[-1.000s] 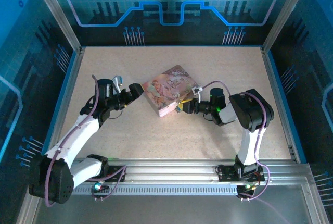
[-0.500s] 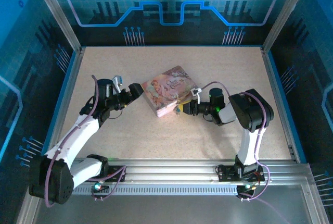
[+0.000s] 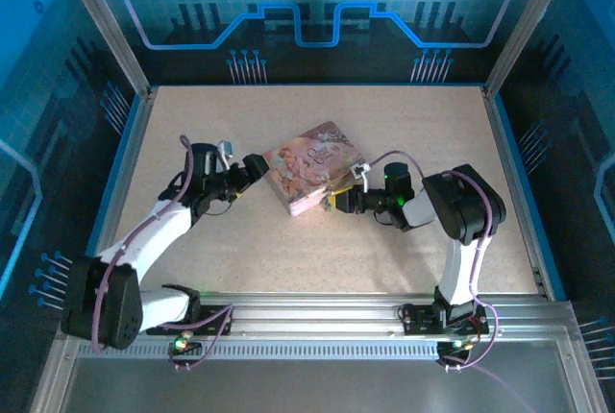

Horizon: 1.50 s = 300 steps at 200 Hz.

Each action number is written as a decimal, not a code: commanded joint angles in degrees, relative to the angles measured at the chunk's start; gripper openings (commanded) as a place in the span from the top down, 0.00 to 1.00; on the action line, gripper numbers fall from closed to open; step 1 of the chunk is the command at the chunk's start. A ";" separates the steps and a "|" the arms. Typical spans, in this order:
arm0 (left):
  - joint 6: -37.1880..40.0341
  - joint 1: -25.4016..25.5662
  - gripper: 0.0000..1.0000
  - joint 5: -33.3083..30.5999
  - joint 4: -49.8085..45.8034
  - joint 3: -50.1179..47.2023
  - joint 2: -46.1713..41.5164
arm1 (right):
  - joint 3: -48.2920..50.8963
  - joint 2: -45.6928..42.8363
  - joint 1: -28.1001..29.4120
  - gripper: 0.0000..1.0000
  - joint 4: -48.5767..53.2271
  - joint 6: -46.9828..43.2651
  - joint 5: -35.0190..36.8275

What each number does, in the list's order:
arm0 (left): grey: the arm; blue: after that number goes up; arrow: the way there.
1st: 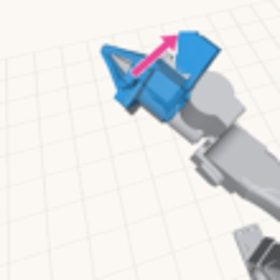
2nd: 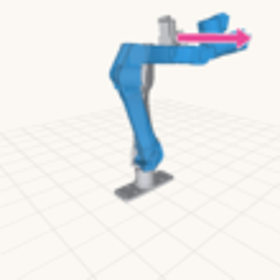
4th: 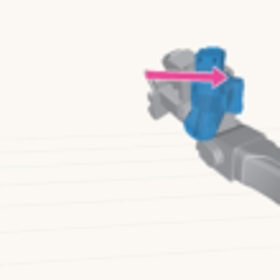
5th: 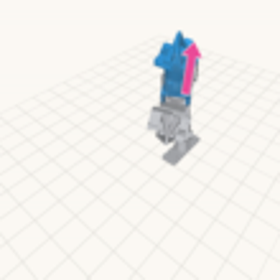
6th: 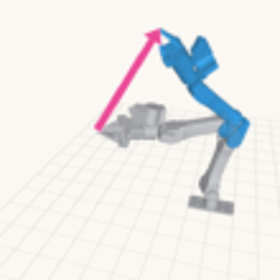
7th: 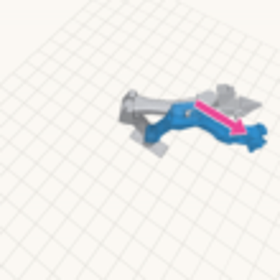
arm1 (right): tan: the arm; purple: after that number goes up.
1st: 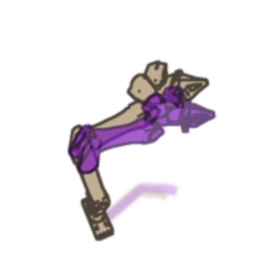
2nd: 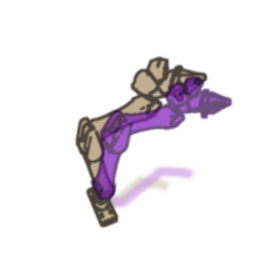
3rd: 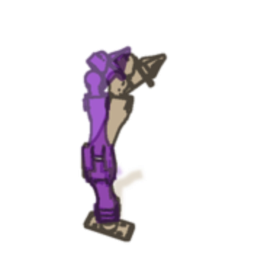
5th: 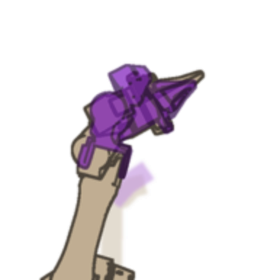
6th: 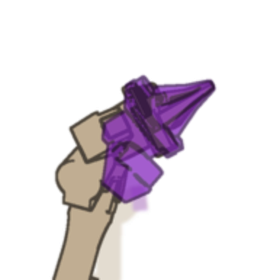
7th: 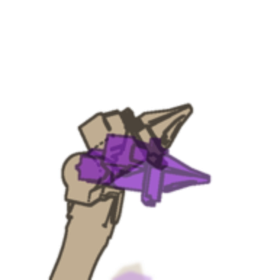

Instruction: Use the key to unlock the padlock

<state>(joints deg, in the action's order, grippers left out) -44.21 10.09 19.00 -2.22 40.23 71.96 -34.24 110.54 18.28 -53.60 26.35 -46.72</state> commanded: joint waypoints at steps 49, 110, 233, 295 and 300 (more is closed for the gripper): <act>-4.02 5.69 0.17 2.02 9.19 2.30 11.78 | -1.26 -0.26 -0.36 0.52 0.36 0.05 0.06; -5.28 8.53 0.25 0.74 11.28 3.39 17.96 | -2.50 1.55 0.29 0.48 -0.45 1.25 -0.03; -5.73 10.39 0.27 -0.16 11.97 3.07 20.46 | -3.13 2.08 1.72 0.55 -2.75 2.86 -1.56; -5.72 10.39 0.27 -0.12 11.89 3.19 20.32 | -2.37 1.13 1.30 0.66 -2.00 1.96 -1.27; -5.77 10.39 0.27 -0.11 11.97 3.13 20.32 | -2.28 1.06 1.32 0.67 -1.83 1.87 -1.26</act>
<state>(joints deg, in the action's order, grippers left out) -49.65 19.53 19.14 10.09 42.41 91.20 -37.06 113.21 19.20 -54.76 29.36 -46.81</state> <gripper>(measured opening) 0.729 0.351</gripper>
